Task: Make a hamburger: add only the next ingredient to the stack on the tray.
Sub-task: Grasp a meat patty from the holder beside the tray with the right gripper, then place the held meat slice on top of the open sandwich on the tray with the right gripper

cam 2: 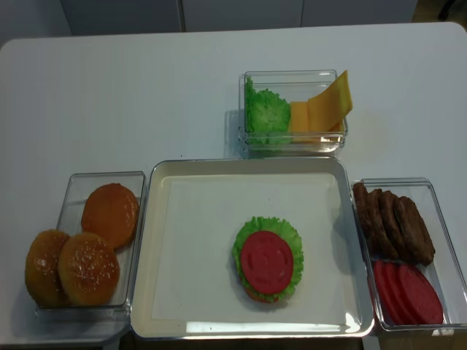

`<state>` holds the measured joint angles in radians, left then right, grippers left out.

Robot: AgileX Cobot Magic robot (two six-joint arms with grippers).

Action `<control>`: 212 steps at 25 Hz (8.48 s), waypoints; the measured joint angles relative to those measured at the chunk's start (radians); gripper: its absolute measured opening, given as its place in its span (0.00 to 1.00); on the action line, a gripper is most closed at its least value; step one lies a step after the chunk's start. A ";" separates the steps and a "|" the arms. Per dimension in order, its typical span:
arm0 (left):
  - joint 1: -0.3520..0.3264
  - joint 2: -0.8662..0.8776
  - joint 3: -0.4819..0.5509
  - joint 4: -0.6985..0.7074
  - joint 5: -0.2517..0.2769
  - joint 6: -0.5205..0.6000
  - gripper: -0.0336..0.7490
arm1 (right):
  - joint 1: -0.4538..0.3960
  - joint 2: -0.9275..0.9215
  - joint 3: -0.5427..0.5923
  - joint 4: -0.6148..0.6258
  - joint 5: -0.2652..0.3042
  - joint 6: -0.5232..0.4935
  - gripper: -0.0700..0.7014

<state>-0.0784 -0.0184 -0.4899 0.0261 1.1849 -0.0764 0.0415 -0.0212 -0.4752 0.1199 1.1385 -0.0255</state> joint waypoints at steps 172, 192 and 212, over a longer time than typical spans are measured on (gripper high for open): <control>0.000 0.000 0.000 0.000 0.000 0.000 0.50 | 0.687 1.345 -0.697 -0.349 -0.108 0.422 0.25; 0.000 0.000 0.000 0.000 0.000 0.000 0.50 | 0.950 1.603 -0.742 -0.574 -0.101 0.496 0.25; 0.000 0.000 0.000 0.000 0.000 0.000 0.50 | 0.952 1.632 -0.744 -0.515 -0.103 0.449 0.25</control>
<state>-0.0784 -0.0184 -0.4899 0.0261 1.1849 -0.0764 0.9931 1.6112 -1.2188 -0.3948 1.0357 0.4231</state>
